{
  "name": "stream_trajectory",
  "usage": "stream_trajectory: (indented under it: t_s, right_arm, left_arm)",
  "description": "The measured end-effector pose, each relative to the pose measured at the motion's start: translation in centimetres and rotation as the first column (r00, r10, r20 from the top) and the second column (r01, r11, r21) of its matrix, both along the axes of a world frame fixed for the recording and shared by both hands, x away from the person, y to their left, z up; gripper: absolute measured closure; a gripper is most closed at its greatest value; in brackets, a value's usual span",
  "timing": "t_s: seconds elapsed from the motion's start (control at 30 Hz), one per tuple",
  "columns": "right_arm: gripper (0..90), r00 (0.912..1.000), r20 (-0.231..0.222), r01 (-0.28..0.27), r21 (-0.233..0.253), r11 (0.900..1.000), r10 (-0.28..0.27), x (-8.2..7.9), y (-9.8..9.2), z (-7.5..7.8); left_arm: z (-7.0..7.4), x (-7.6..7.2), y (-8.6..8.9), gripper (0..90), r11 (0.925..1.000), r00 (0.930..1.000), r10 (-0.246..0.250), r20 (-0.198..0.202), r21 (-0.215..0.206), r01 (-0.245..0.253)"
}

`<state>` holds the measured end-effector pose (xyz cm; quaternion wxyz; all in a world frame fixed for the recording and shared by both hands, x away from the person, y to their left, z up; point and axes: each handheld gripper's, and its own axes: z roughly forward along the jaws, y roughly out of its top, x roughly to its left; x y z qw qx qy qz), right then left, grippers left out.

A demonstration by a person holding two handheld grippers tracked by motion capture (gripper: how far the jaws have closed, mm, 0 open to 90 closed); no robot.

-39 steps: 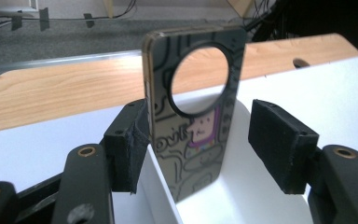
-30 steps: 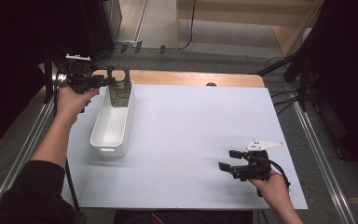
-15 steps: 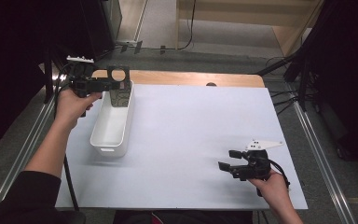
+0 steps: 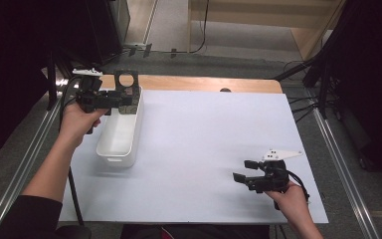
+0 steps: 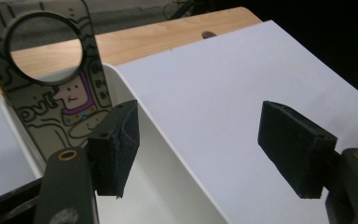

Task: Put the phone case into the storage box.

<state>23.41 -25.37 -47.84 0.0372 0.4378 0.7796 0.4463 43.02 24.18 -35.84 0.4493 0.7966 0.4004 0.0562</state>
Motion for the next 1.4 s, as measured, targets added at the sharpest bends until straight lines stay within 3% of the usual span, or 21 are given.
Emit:
stream_trajectory:
  t_s: [0.43,0.73,1.4]
  right_arm:
    - [25.2,1.0000,0.000,0.003,-0.001,1.000,-0.003,0.0,0.0,0.0]
    - [25.2,1.0000,0.005,0.000,-0.005,1.000,0.000,0.0,0.0,0.0]
    - [25.2,1.0000,0.004,0.001,-0.004,1.000,-0.001,0.0,0.0,0.0]
  left_arm:
    - [-0.8,-2.9,-1.1,29.1,0.9983,0.9981,-0.058,0.020,0.010,0.058]
    - [-1.3,-5.4,-2.2,29.1,0.9953,0.9938,-0.095,0.058,0.019,0.094]
    - [-1.9,-9.5,-2.4,29.2,0.9876,0.9827,-0.157,0.099,0.024,0.155]
